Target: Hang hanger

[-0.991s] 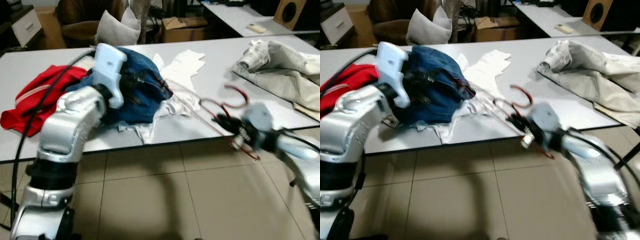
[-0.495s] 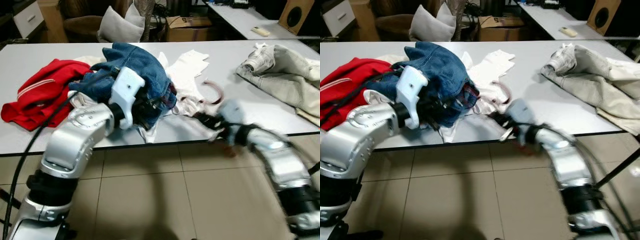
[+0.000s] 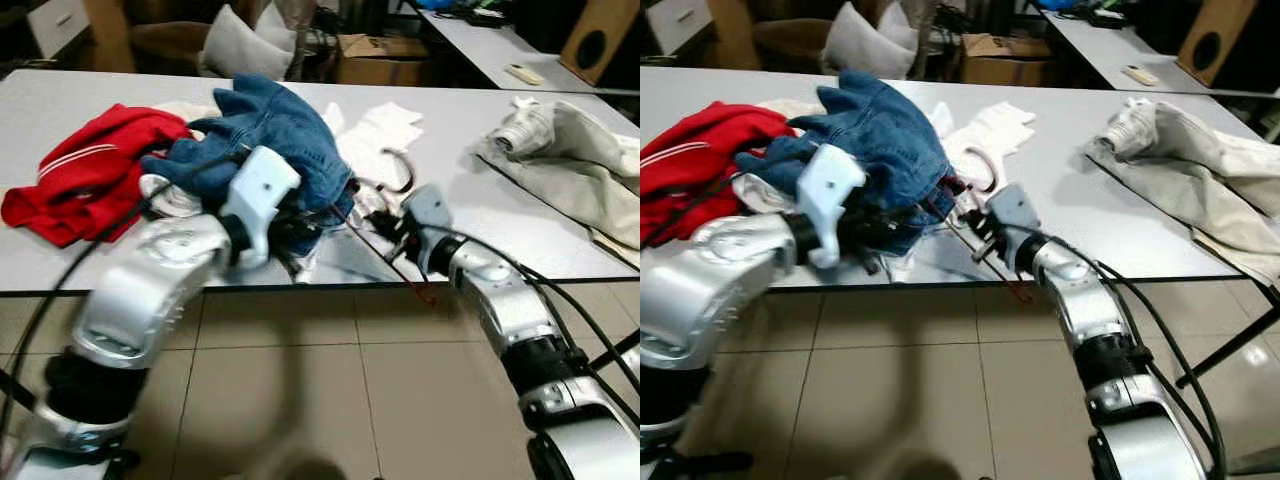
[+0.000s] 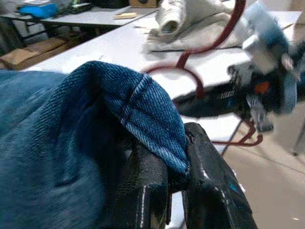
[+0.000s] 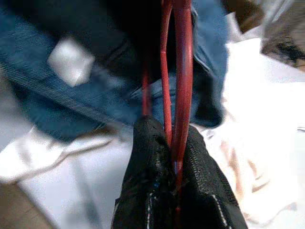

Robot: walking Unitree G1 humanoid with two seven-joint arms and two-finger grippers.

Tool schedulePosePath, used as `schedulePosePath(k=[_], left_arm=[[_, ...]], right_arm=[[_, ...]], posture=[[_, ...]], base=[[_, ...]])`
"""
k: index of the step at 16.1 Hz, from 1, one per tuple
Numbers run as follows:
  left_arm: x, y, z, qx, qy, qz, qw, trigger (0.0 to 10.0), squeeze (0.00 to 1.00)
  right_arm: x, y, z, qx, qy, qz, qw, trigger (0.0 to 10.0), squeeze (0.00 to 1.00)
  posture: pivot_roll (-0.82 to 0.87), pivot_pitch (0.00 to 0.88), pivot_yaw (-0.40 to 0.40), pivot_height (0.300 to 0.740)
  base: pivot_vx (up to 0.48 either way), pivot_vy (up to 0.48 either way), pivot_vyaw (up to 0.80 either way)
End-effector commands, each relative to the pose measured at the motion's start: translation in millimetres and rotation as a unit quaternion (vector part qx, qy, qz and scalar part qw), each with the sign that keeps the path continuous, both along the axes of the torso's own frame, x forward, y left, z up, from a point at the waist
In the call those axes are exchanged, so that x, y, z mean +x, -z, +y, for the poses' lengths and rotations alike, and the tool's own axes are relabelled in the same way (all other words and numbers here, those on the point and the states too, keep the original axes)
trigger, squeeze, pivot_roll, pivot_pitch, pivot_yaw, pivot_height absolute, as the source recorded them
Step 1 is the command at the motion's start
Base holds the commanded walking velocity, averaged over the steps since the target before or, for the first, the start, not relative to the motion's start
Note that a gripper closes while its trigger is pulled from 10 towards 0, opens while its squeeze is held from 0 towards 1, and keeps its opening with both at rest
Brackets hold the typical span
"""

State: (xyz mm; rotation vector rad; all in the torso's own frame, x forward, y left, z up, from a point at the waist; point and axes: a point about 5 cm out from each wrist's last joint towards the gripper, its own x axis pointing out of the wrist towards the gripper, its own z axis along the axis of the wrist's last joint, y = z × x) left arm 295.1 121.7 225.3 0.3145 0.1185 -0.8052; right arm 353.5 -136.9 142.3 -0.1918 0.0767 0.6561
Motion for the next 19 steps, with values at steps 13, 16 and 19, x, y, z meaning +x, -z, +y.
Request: schedulePosePath(k=[13,16,19], left_arm=[[73.1,-169.7,98.9,0.169,-0.224,-0.390,0.877,0.0,0.00],[88.9,-142.7,51.8,0.201,-0.086,-0.358,0.908,0.0,0.00],[89.8,-57.8,32.3,0.279,0.056,-0.202,0.937,0.0,0.00]], right_arm=[[-54.9,-75.9,8.3,0.289,-0.050,-0.010,0.956,10.0,0.00],[-62.4,-32.5,5.0,0.266,0.074,0.082,0.957,10.0,0.00],[-72.5,-24.5,18.7,0.198,0.057,0.102,0.973,10.0,0.00]], posture=[[-0.09,0.000,-0.004,0.740],[-0.12,0.000,0.027,0.740],[-0.14,0.000,0.022,0.740]], base=[[0.000,0.000,0.00],[0.000,0.000,0.00],[0.000,0.000,0.00]])
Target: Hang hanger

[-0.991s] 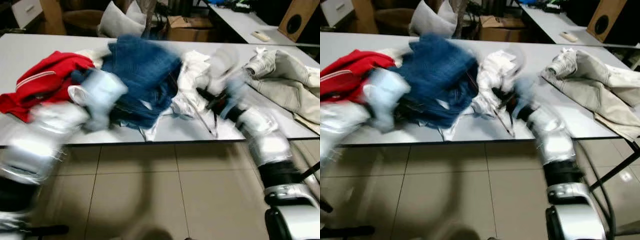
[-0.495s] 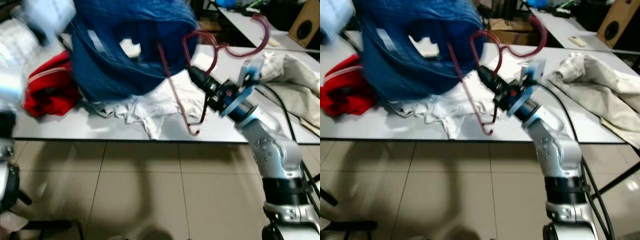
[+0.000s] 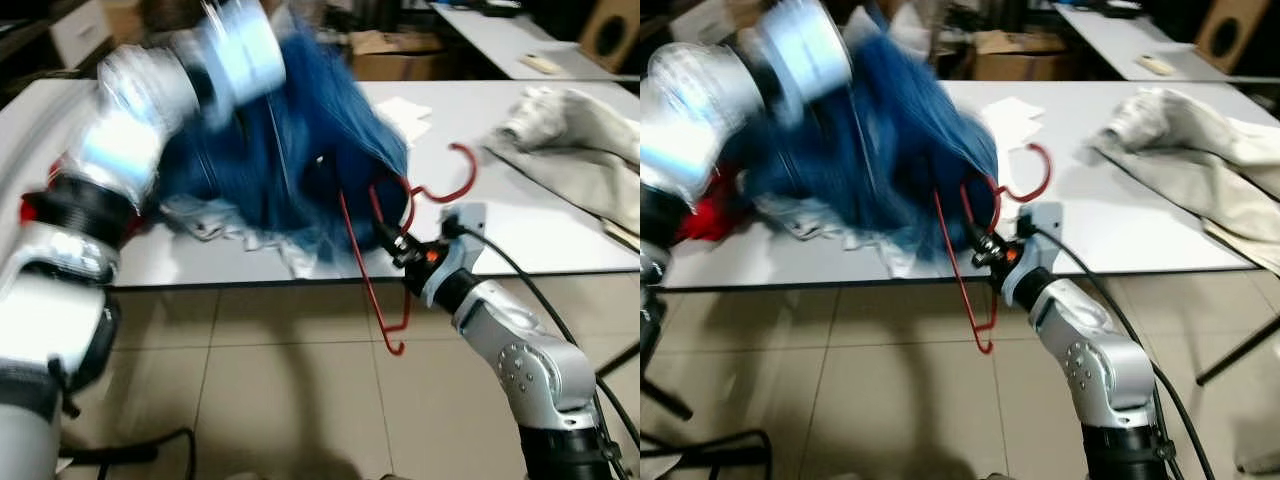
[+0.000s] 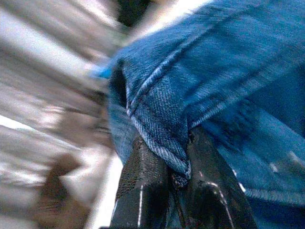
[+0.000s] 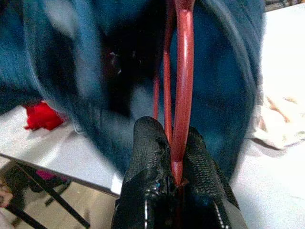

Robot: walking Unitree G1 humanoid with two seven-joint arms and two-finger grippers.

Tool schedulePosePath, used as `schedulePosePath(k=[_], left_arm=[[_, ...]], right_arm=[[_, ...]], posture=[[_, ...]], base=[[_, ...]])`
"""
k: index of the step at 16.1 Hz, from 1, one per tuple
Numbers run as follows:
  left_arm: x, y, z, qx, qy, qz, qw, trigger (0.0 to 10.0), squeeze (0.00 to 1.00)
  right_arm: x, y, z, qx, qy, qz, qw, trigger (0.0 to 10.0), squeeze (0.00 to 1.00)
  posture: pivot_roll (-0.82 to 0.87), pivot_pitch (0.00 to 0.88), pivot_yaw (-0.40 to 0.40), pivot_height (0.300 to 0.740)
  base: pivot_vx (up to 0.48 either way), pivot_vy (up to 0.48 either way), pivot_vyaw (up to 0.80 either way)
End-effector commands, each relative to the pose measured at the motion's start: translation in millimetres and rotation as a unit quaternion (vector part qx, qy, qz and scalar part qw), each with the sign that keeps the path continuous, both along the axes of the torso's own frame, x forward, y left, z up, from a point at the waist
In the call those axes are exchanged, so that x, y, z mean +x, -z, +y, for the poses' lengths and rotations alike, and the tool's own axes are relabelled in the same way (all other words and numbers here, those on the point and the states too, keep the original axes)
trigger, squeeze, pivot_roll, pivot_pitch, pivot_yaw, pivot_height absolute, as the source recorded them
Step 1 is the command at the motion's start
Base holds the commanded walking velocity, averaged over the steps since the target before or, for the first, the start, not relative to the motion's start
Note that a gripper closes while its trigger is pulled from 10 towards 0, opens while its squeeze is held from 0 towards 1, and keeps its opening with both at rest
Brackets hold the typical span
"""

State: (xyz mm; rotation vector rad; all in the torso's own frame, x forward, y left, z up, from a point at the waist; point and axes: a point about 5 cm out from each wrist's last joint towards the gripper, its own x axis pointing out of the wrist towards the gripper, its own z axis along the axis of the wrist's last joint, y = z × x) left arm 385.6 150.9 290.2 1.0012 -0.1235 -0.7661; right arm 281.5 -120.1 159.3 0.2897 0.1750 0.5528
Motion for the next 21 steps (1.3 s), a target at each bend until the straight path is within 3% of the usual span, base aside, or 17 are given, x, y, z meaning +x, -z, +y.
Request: schedulePosePath(k=[1,3,4,5,6,7,8,9,12,13,16,17,18,20,21], left_arm=[[-3.0,18.1,4.1,0.040,0.005,0.049,0.998,0.0,0.00],[-12.2,35.6,12.6,0.058,0.020,0.100,0.993,0.0,0.00],[-18.3,41.2,17.9,0.052,0.024,0.121,0.991,2.8,0.00],[-21.7,44.0,20.4,0.043,0.022,0.129,0.990,4.4,0.00],[-27.0,49.4,21.1,-0.008,0.012,0.142,0.990,10.0,0.00],[-32.4,52.8,16.6,-0.076,0.004,0.150,0.986,10.0,0.05],[-36.3,53.7,12.7,-0.121,0.000,0.154,0.981,10.0,0.67],[-46.3,57.8,5.2,-0.201,-0.004,0.166,0.965,10.0,1.00],[-64.6,75.4,-2.2,-0.258,-0.020,0.154,0.953,10.0,1.00],[-70.1,86.1,-1.9,-0.295,-0.047,0.152,0.942,10.0,1.00],[-81.1,99.3,-2.5,-0.352,-0.105,0.147,0.918,10.0,1.00],[-84.3,102.9,-4.9,-0.355,-0.102,0.159,0.916,10.0,0.77],[-86.6,109.7,-7.7,-0.353,-0.110,0.173,0.913,10.0,0.00],[-79.9,113.0,-2.3,-0.352,-0.167,0.144,0.910,10.0,0.00],[-77.7,110.5,-1.4,-0.364,-0.176,0.133,0.905,8.7,0.00]], right_arm=[[-0.9,-8.8,2.5,-0.012,-0.004,-0.017,1.000,10.0,0.00],[-0.9,-10.4,2.5,-0.020,0.000,-0.016,1.000,10.0,0.00],[-0.2,-9.7,2.6,-0.024,-0.001,-0.014,1.000,10.0,0.00],[0.0,-9.8,3.2,-0.026,-0.004,-0.014,1.000,10.0,0.00],[-0.4,-10.7,4.2,-0.028,-0.009,-0.016,0.999,10.0,0.00],[-1.3,-11.3,4.1,-0.028,-0.012,-0.016,0.999,10.0,0.00],[-1.7,-11.3,4.2,-0.029,-0.013,-0.016,0.999,10.0,0.00],[-0.9,-11.4,5.3,-0.027,-0.013,-0.015,0.999,10.0,0.00],[8.0,-15.8,8.1,-0.016,0.002,-0.021,1.000,10.0,0.00],[11.8,-18.7,10.6,-0.007,0.005,-0.023,1.000,10.0,0.00],[18.0,-24.3,17.6,0.004,-0.001,-0.029,1.000,10.0,0.00],[19.3,-25.1,18.9,0.005,-0.002,-0.031,1.000,10.0,0.00],[21.2,-26.1,20.3,0.006,-0.002,-0.033,0.999,10.0,0.00],[23.8,-27.5,21.8,0.010,0.000,-0.036,0.999,10.0,0.00],[24.1,-27.7,22.0,0.011,0.001,-0.037,0.999,10.0,0.00]], posture=[[-0.14,0.000,0.019,0.740],[-0.13,0.000,0.000,0.740],[-0.12,0.000,-0.010,0.740],[-0.12,0.000,-0.013,0.740],[-0.13,0.000,-0.015,0.740],[-0.13,0.000,-0.014,0.740],[-0.13,0.000,-0.010,0.740],[-0.13,0.000,-0.003,0.740],[-0.12,0.000,-0.008,0.740],[-0.11,0.000,-0.013,0.740],[-0.10,0.000,-0.021,0.740],[-0.09,0.000,-0.022,0.740],[-0.09,0.000,-0.021,0.740],[-0.08,0.000,-0.014,0.740],[-0.09,0.000,-0.008,0.740]], base=[[0.000,0.000,0.00],[0.000,0.000,0.00],[0.000,0.000,0.00],[0.000,0.000,0.00],[0.000,0.000,0.00],[0.000,0.000,0.00],[0.000,0.000,0.00],[0.000,0.000,0.00],[0.000,0.000,0.00],[0.000,0.000,0.00],[0.000,0.000,0.00],[0.000,0.000,0.00],[0.000,0.000,0.00],[0.000,0.000,0.00],[0.000,0.000,0.00]])
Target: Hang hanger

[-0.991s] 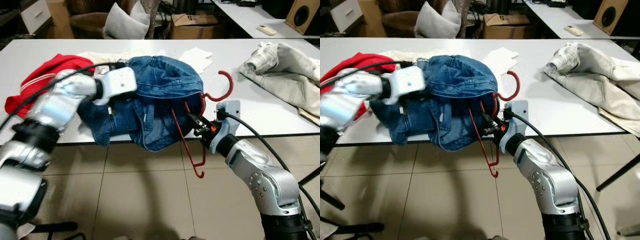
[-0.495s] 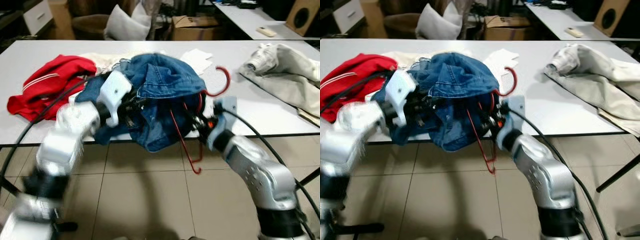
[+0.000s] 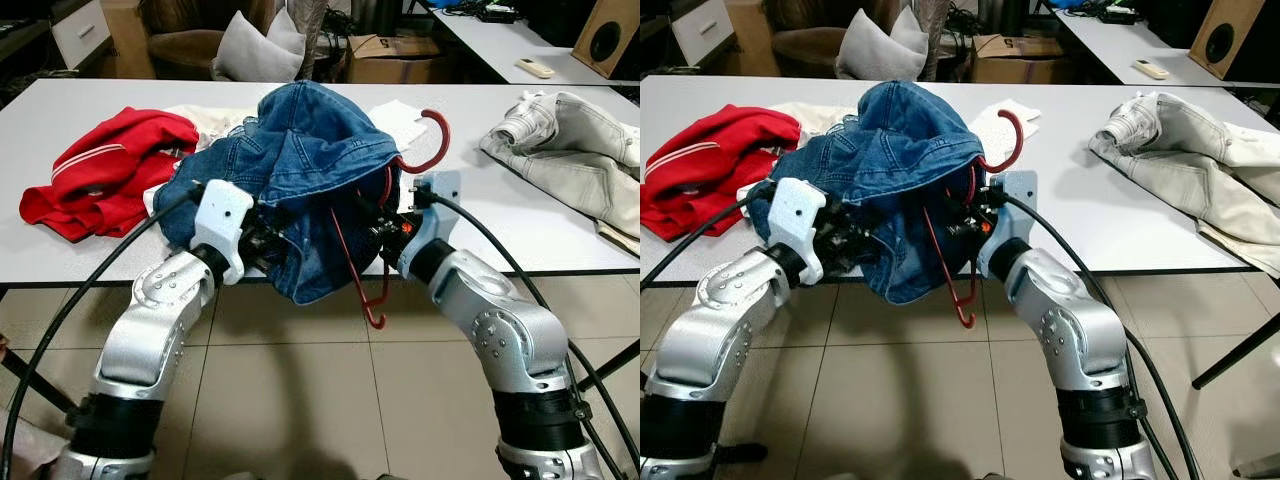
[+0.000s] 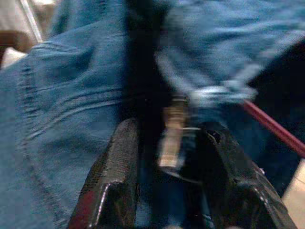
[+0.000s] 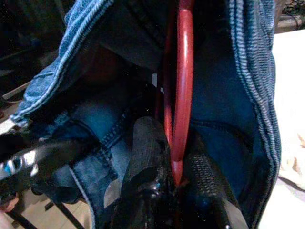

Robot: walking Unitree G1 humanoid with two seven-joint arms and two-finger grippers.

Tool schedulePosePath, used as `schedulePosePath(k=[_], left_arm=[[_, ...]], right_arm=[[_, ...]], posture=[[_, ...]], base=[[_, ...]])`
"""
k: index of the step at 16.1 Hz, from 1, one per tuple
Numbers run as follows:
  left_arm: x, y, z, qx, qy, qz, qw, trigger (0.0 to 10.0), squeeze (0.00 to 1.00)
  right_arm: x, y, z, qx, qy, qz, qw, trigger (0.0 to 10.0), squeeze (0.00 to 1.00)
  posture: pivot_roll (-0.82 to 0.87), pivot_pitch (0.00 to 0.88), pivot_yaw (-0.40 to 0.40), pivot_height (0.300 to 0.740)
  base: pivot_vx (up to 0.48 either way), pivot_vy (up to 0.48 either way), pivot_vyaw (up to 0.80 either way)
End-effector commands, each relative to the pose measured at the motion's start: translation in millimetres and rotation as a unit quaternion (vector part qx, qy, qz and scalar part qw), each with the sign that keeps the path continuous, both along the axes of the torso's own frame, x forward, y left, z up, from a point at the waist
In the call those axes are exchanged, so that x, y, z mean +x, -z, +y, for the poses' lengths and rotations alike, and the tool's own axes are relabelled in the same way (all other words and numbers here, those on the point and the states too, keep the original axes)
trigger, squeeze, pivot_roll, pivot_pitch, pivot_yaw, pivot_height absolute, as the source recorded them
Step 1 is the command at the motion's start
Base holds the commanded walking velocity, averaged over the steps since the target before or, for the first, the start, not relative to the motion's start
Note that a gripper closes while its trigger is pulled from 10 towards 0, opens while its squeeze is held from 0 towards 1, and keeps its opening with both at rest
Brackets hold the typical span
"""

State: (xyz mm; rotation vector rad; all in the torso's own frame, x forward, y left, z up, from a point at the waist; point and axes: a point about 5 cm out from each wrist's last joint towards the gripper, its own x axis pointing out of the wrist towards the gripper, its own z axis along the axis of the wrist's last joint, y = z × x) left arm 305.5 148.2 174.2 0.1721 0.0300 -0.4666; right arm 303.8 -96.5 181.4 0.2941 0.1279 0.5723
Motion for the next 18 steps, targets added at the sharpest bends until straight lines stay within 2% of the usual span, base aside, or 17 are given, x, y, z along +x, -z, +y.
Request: schedulePosePath(k=[1,2,8,9,11,13,14,15,17,18], left_arm=[[4.1,-9.3,0.1,-0.010,-0.007,-0.019,1.000,3.1,0.00],[4.3,-11.7,-2.0,-0.021,0.000,-0.020,1.000,0.0,0.00],[5.8,-13.2,6.2,-0.018,-0.003,-0.008,1.000,0.0,0.00],[7.9,-17.1,10.1,-0.013,-0.006,-0.015,1.000,0.0,0.00],[20.1,-41.6,29.4,0.027,-0.004,-0.039,0.999,0.0,0.00],[33.8,-69.5,42.6,0.066,0.008,-0.070,0.995,0.0,0.00],[38.0,-81.3,43.8,0.074,0.016,-0.081,0.994,0.0,0.00],[42.8,-102.9,41.6,0.095,0.050,-0.090,0.990,0.0,0.00],[40.0,-119.8,29.9,0.141,0.125,-0.083,0.979,0.0,0.00],[39.1,-119.3,25.1,0.163,0.150,-0.074,0.972,0.0,0.00]], right_arm=[[1.7,-5.8,-1.5,0.004,0.008,-0.016,1.000,10.0,0.00],[1.6,-5.8,-1.4,0.007,0.010,-0.016,1.000,10.0,0.00],[2.6,-1.3,-11.5,0.004,0.034,-0.015,0.999,10.0,0.00],[2.9,-0.2,-13.0,0.003,0.036,-0.014,0.999,10.0,0.00],[5.9,6.5,-18.0,0.014,0.042,0.008,0.999,10.0,0.00],[14.0,10.7,-20.8,0.055,0.056,0.035,0.996,10.0,0.00],[16.9,9.8,-21.1,0.061,0.059,0.035,0.996,10.0,0.00],[21.5,5.2,-21.4,0.087,0.064,0.032,0.994,10.0,0.00],[25.9,0.3,-26.7,0.178,0.089,0.044,0.979,10.0,0.00],[26.5,-0.2,-27.6,0.229,0.089,0.053,0.968,10.0,0.00]], posture=[[-0.09,0.000,-0.004,0.740],[-0.09,0.000,0.002,0.740],[-0.09,0.000,0.017,0.740],[-0.09,0.000,0.018,0.740],[-0.09,0.000,0.023,0.740],[-0.09,0.000,0.023,0.740],[-0.08,0.000,0.030,0.740],[-0.08,0.000,0.036,0.740],[-0.07,0.000,0.043,0.740],[-0.07,0.000,0.048,0.740]], base=[[0.000,0.000,0.00],[0.000,0.000,0.00],[0.000,0.000,0.00],[0.000,0.000,0.00],[0.000,0.000,0.00],[0.000,0.000,0.00],[0.000,0.000,0.00],[0.000,0.000,0.00],[0.000,0.000,0.00],[0.000,0.000,0.00]])
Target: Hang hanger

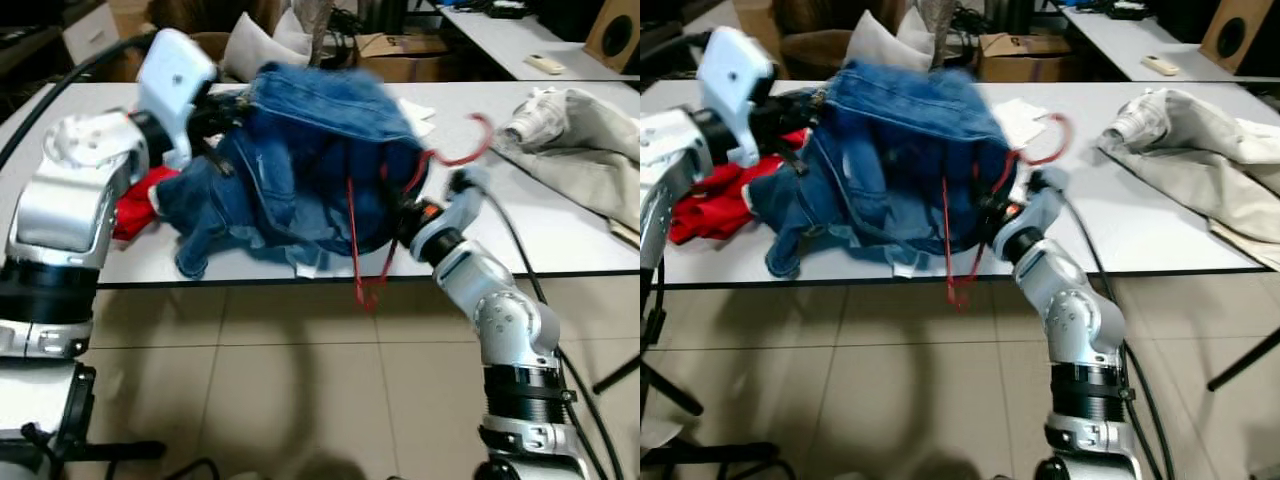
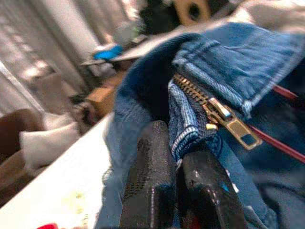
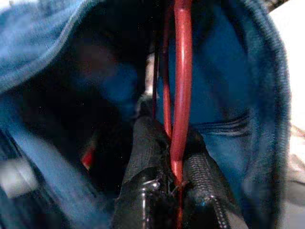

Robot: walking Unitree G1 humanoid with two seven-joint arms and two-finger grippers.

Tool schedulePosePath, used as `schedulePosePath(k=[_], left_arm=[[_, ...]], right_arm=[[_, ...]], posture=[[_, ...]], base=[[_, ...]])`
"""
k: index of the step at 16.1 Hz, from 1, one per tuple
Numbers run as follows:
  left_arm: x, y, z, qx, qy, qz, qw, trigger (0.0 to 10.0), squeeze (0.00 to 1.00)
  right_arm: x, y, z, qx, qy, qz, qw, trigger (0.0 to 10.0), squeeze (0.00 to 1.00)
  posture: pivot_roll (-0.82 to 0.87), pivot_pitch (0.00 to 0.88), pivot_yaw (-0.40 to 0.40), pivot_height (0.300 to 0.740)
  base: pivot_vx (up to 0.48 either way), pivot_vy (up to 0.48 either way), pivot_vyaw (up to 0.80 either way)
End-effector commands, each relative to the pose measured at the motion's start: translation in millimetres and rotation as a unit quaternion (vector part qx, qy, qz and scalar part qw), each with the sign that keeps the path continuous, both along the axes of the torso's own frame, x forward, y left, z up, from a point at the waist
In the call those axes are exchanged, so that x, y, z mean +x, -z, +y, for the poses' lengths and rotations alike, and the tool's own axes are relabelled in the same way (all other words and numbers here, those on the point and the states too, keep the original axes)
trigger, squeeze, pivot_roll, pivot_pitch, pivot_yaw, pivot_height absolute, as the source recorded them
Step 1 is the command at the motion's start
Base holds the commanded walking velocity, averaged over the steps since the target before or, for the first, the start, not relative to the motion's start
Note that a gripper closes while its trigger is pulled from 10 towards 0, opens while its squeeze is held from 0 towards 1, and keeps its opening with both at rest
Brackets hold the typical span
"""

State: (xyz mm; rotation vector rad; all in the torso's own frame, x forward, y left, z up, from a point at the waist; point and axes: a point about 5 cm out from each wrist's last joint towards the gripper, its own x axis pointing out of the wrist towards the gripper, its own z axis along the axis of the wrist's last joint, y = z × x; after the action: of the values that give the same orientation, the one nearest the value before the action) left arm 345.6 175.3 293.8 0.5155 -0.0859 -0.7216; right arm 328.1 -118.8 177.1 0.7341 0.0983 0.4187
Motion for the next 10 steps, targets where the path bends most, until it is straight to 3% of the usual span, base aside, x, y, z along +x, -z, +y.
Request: schedulePosePath(k=[1,4,5,7,8,9,10], left_arm=[[-2.1,4.5,-7.5,0.027,0.024,0.015,0.999,0.0,0.00],[-1.0,30.2,-20.7,0.071,0.046,0.048,0.995,0.0,0.00],[-1.4,35.8,-23.9,0.076,0.048,0.052,0.995,0.0,0.00],[4.7,35.6,-29.9,0.039,0.014,0.041,0.998,0.0,0.00],[9.9,32.2,-35.1,0.003,-0.010,0.036,0.999,0.0,0.00],[12.1,30.5,-37.3,-0.014,-0.018,0.035,0.999,0.0,0.00],[21.7,27.3,-44.8,-0.071,-0.050,0.032,0.996,0.0,0.00]], right_arm=[[2.6,-5.4,-5.3,0.073,0.013,-0.003,0.997,10.0,0.00],[7.7,-4.8,-6.2,0.202,0.028,0.019,0.979,10.0,0.00],[7.7,-5.0,-6.1,0.219,0.030,0.025,0.975,10.0,0.00],[-0.1,-1.5,2.3,0.178,0.014,0.042,0.983,10.0,0.00],[-9.1,6.8,6.2,0.095,0.009,0.049,0.994,10.0,0.00],[-13.2,10.4,8.0,0.072,0.006,0.056,0.996,10.0,0.00],[-23.1,16.8,5.6,0.085,0.016,0.088,0.992,10.0,0.00]], posture=[[-0.07,0.000,0.050,0.740],[-0.07,0.000,0.058,0.740],[-0.07,0.000,0.059,0.740],[-0.07,0.000,0.058,0.740],[-0.07,0.000,0.058,0.740],[-0.07,0.000,0.055,0.740],[-0.08,0.000,0.064,0.740]], base=[[0.000,0.000,0.00],[0.000,0.000,0.00],[0.000,0.000,0.00],[0.000,0.000,0.00],[0.000,0.000,0.00],[0.000,0.000,0.00],[0.000,0.000,0.00]])
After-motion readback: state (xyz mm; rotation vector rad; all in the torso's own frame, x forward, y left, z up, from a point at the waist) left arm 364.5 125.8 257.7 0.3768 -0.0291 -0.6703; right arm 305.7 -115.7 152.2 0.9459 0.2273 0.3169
